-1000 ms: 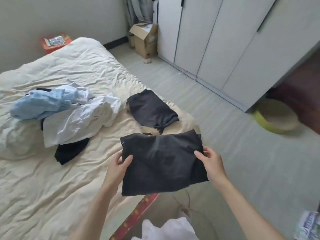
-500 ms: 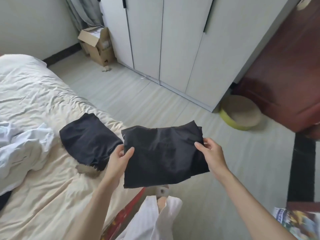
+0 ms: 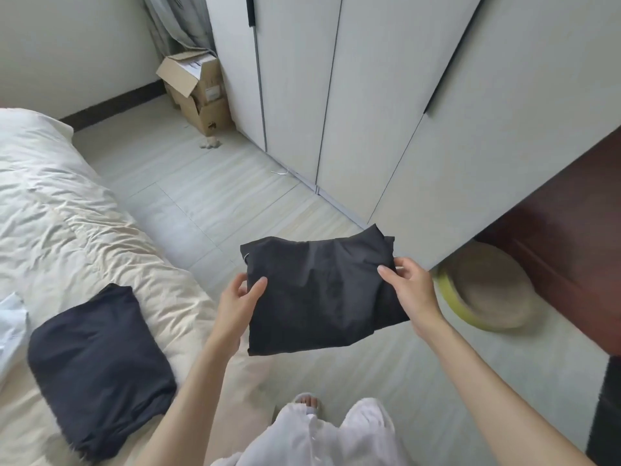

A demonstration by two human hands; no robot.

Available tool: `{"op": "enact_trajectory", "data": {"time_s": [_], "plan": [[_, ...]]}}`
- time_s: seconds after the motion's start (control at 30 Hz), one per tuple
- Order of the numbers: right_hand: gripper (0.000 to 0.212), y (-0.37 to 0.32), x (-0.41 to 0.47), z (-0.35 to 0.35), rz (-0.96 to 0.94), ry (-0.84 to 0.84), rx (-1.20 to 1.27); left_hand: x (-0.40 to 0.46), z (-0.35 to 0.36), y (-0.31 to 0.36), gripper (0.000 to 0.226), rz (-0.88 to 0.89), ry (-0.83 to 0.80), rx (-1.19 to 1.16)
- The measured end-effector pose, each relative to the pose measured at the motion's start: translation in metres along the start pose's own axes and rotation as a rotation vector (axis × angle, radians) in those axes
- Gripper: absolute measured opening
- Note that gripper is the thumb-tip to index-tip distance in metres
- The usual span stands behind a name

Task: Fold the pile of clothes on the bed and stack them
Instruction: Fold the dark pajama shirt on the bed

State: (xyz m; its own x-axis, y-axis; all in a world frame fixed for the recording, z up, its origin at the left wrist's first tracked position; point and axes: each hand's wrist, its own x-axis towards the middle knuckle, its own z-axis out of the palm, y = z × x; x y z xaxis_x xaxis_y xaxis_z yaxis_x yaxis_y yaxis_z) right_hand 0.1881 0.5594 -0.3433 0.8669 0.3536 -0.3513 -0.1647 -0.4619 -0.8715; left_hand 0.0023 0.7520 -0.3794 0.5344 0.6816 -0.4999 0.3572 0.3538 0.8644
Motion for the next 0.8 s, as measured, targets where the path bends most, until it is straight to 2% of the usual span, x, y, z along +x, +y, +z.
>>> {"op": "enact_trajectory", "data": {"time_s": [0.27,0.37,0.5,0.8], "plan": [[0.005,-0.065,0.158,0.036,-0.078,-0.267,-0.065,0.079,0.029,0.045,0.02,-0.014,0.285,-0.134],[0.006,-0.096,0.213,0.056,-0.12,-0.4,-0.113,0.104,0.04,0.063,0.009,-0.024,0.422,-0.196],[0.01,-0.143,0.274,0.082,-0.19,-0.559,-0.192,0.126,0.06,0.081,0.008,-0.025,0.573,-0.311],[0.006,-0.219,0.324,0.216,-0.315,-0.955,-0.442,0.158,0.041,0.083,0.003,-0.103,0.944,-0.581]]}}
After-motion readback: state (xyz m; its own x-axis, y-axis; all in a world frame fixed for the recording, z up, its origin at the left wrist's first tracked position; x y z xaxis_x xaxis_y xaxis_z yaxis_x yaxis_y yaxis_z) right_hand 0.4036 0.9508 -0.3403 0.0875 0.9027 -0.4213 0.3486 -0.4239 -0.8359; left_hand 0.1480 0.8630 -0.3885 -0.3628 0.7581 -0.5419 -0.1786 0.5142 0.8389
